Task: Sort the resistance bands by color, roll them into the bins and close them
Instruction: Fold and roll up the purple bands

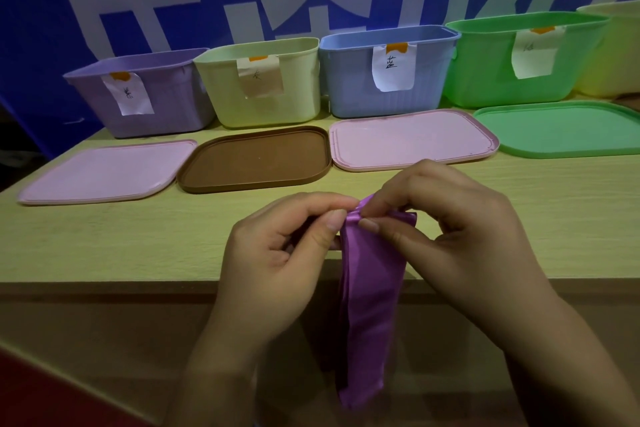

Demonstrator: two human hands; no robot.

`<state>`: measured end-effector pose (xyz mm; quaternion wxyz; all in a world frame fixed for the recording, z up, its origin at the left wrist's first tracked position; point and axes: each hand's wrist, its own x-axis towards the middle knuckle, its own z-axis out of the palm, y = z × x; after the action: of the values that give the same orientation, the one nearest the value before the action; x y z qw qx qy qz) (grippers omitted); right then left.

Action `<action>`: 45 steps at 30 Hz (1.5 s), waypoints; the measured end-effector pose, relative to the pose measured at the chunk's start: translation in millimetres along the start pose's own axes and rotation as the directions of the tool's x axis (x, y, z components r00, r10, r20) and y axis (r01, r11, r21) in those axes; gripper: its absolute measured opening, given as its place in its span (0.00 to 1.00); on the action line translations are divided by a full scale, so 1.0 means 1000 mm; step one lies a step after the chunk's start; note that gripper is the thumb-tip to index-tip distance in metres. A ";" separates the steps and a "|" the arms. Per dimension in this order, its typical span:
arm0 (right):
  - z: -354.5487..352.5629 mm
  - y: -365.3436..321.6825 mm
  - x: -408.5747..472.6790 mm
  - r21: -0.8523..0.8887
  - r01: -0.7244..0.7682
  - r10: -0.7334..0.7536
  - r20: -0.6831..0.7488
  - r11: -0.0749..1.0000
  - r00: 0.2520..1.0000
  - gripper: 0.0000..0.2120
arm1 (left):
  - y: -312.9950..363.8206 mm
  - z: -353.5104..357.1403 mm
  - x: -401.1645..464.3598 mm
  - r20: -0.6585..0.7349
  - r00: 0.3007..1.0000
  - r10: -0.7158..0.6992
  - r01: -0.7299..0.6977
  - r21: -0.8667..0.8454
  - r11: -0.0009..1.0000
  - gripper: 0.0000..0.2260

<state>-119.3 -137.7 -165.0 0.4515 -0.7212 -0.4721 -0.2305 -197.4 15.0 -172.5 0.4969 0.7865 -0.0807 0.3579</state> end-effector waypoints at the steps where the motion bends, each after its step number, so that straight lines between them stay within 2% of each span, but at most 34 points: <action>1: 0.000 -0.001 0.000 -0.003 0.003 -0.003 -0.005 1.000 1.000 0.02 | 0.001 -0.001 0.000 0.013 1.000 0.020 -0.020 0.007 1.000 0.09; 5: 0.001 -0.004 -0.002 -0.013 0.026 -0.026 -0.043 1.000 0.999 0.05 | 0.002 -0.001 -0.001 0.001 0.999 0.047 -0.047 0.018 0.999 0.11; 9: -0.002 -0.002 -0.003 0.018 -0.039 0.040 -0.096 0.999 0.995 0.10 | -0.001 -0.002 -0.003 -0.039 0.999 0.031 -0.032 -0.036 0.999 0.09; 18: -0.008 0.000 -0.006 0.232 -0.135 0.155 -0.068 0.963 0.986 0.04 | 0.000 -0.002 -0.001 -0.070 0.994 0.085 -0.094 -0.146 0.985 0.13; 24: -0.008 -0.004 -0.004 0.490 -0.257 0.293 0.004 0.833 0.956 0.08 | -0.002 -0.001 0.001 -0.046 0.996 0.080 -0.089 -0.274 0.957 0.11; 27: -0.008 -0.007 -0.001 0.616 -0.258 0.298 0.039 0.744 0.954 0.16 | -0.004 0.000 0.004 -0.028 1.000 0.005 -0.014 -0.348 0.938 0.12; 29: -0.007 -0.009 0.000 0.665 -0.228 0.268 0.042 0.712 0.962 0.17 | -0.006 0.002 0.005 0.016 0.997 -0.075 0.074 -0.461 0.884 0.14; 32: -0.006 -0.009 -0.001 0.677 -0.187 0.245 0.009 0.712 0.969 0.14 | -0.010 0.004 0.006 0.208 0.965 -0.162 0.258 -0.618 0.742 0.27; 34: -0.006 -0.008 -0.001 0.679 -0.173 0.233 0.003 0.714 0.973 0.14 | -0.013 0.005 0.006 0.274 0.944 -0.186 0.318 -0.590 0.742 0.27; 37: -0.006 -0.007 -0.002 0.643 -0.204 0.260 0.007 0.739 0.965 0.12 | -0.013 0.011 0.006 0.148 0.978 -0.150 0.203 -0.468 0.860 0.14; 39: -0.008 -0.004 -0.003 0.600 -0.249 0.283 0.039 0.760 0.958 0.10 | -0.011 0.013 0.005 0.072 0.994 -0.088 0.110 -0.396 0.912 0.09; 42: -0.012 0.000 -0.004 0.506 -0.340 0.289 0.179 0.792 0.940 0.14 | -0.012 0.011 0.006 0.039 0.999 0.001 0.009 -0.264 0.964 0.08; 45: -0.011 0.001 -0.005 0.465 -0.347 0.320 0.140 0.815 0.937 0.08 | -0.011 0.012 0.005 0.055 0.995 0.079 -0.071 -0.123 0.990 0.10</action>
<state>-120.2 -150.3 -163.9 0.6368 -0.6633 -0.3930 -0.0030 -182.5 11.7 -180.5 0.5271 0.7616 -0.1464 0.3473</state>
